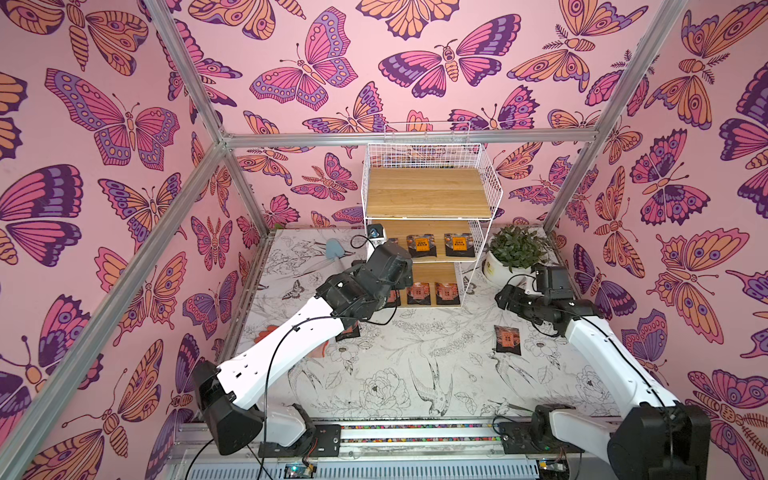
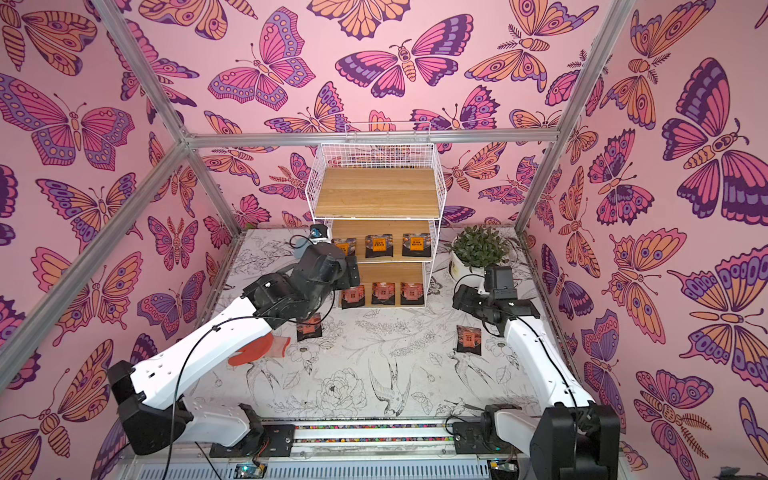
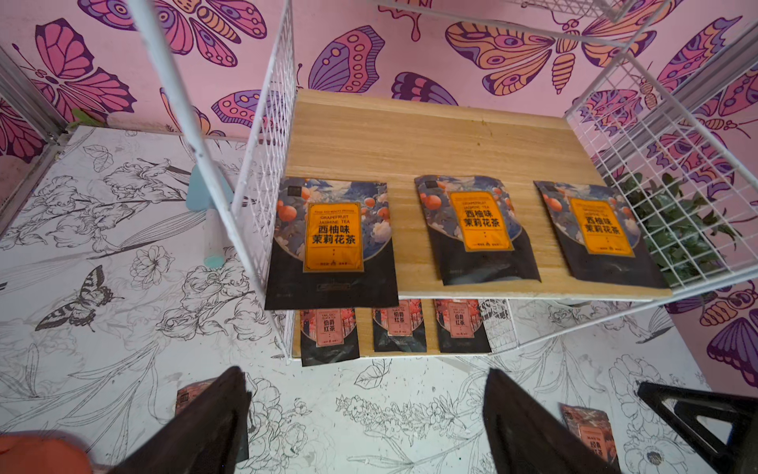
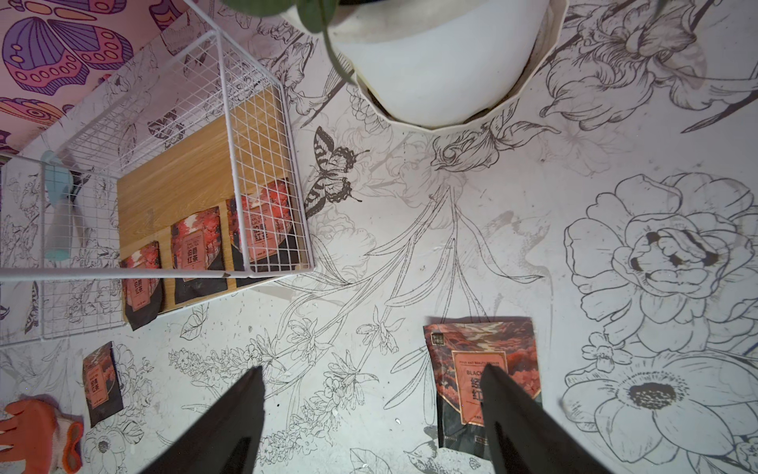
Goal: Remove the tea bags from the shelf
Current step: Pick up the tea bag from the shelf.
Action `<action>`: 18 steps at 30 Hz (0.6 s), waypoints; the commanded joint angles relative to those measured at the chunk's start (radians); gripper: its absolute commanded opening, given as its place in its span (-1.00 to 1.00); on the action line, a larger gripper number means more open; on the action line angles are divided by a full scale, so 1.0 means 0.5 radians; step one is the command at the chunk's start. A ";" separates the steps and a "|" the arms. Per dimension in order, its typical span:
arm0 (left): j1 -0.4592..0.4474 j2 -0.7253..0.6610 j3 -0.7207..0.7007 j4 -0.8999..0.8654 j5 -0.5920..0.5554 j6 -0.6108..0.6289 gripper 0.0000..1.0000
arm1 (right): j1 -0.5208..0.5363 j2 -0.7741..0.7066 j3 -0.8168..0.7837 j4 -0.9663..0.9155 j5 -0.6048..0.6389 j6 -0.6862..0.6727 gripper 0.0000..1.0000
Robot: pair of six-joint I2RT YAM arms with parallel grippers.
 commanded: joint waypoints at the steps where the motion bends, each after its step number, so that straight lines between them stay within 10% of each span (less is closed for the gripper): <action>1: 0.032 0.048 0.011 0.096 0.040 0.068 0.84 | -0.016 0.008 0.038 0.027 -0.047 -0.038 0.71; 18: 0.090 0.255 0.127 0.169 0.019 0.211 0.82 | -0.043 0.095 0.075 0.045 -0.105 -0.053 0.71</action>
